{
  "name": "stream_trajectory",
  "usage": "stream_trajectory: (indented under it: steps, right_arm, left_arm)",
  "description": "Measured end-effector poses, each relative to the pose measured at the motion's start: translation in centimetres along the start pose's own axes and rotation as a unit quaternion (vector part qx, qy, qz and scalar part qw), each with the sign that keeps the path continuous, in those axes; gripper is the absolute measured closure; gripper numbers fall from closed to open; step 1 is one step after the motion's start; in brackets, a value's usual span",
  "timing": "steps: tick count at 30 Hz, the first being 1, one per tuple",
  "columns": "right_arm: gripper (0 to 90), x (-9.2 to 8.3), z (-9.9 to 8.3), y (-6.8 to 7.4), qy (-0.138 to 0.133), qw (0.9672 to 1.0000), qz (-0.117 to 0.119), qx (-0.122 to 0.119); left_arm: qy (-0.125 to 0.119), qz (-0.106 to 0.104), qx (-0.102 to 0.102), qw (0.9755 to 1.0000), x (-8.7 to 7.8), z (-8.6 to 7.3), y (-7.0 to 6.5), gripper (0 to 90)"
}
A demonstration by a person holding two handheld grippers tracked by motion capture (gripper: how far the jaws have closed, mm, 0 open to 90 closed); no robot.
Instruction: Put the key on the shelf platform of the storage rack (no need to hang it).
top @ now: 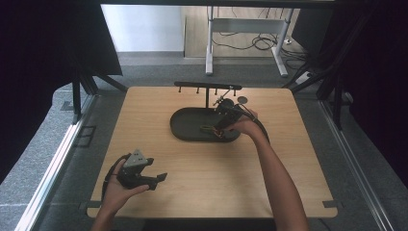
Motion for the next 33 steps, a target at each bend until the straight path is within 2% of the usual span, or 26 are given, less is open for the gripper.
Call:
stream_trajectory:
  steps: [2,9,16,21,29,31,33]
  right_arm:
    - [43.2,-0.9,-0.5,0.4,-0.013,0.9999,0.002,-0.001]
    - [43.1,-2.4,-2.1,0.9,-0.030,0.9995,0.006,-0.001]
    - [43.1,-3.8,-5.8,1.4,-0.054,0.9984,0.020,-0.001]
    - [42.9,-4.0,-8.6,1.9,-0.064,0.9976,0.028,-0.001]
    - [42.6,-3.9,-12.9,2.1,-0.083,0.9957,0.033,0.025]
    - [42.6,-3.8,-14.6,2.0,-0.093,0.9943,0.035,0.038]
    - [42.7,-3.8,-15.2,2.1,-0.096,0.9937,0.037,0.044]
  left_arm:
    - [0.002,0.001,0.001,1.0000,0.0,0.0,0.0,23.6]
    - [-0.003,0.005,0.004,1.0000,0.0,0.2,-0.3,23.7]
    - [0.000,0.009,0.004,1.0000,0.0,0.2,-0.3,23.7]
    - [0.006,0.007,0.011,0.9999,0.3,0.3,-0.5,23.6]
    - [0.011,0.006,0.013,0.9998,0.6,0.3,-0.7,23.6]
    - [0.012,0.006,0.014,0.9998,0.6,0.2,-0.7,23.6]
    - [0.013,0.007,0.013,0.9998,0.6,0.2,-0.7,23.6]
Point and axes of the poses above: each handheld gripper's, and its own axes: x roughly forward along the jaws, z roughly out of its top, y roughly to its left, the point moved 4 cm from there along x, roughly forward along the jaws, and after that the axes turned 6 degrees about x, right-handed, at the moved point
